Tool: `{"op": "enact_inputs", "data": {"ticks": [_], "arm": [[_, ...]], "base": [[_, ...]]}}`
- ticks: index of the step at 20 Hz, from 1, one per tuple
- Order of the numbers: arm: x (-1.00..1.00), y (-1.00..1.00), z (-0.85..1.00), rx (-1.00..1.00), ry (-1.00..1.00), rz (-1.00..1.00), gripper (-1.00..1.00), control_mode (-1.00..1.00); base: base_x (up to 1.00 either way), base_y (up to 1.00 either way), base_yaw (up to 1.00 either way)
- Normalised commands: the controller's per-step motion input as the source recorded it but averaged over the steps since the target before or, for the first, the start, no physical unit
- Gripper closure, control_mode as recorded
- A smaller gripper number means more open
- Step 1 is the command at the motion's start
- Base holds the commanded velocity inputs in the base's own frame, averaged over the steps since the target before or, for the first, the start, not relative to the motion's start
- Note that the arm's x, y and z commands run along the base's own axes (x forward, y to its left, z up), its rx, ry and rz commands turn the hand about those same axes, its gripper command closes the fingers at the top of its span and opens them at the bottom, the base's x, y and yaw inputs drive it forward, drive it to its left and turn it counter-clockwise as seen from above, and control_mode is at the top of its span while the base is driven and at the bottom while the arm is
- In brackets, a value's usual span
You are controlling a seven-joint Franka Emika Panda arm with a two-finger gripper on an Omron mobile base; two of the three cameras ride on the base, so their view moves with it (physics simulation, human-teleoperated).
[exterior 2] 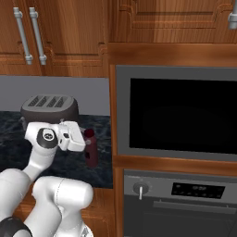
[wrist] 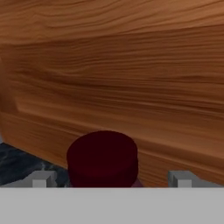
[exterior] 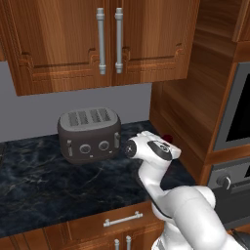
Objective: There is a wine glass and glass cup on the dining counter. Place the wine bottle next to the wine glass and the juice bottle next to the glass cup.
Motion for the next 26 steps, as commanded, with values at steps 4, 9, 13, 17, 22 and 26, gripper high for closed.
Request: {"op": "enact_inputs", "data": {"ticks": [4, 9, 13, 17, 22, 26], "arm": [[0.02, -0.04, 0.00, -0.01, 0.00, 0.00, -1.00, -1.00], [0.06, -0.03, 0.00, -0.01, 0.00, 0.00, -1.00, -1.00], [0.08, -0.03, 0.00, -0.01, 0.01, 0.01, -1.00, -1.00], [0.08, -0.01, 0.00, -0.01, 0.01, 0.03, -1.00, -1.00], [0.03, 0.00, 0.00, -0.02, 0.01, 0.05, 1.00, -1.00], [0.00, -0.01, 0.00, 0.00, 0.03, 0.09, 1.00, -1.00]], "base": [[0.00, 0.00, 0.00], [0.00, 0.00, 0.00], [0.00, 0.00, 0.00], [0.00, 0.00, 0.00], [0.00, 0.00, 0.00], [0.00, 0.00, 0.00]]}}
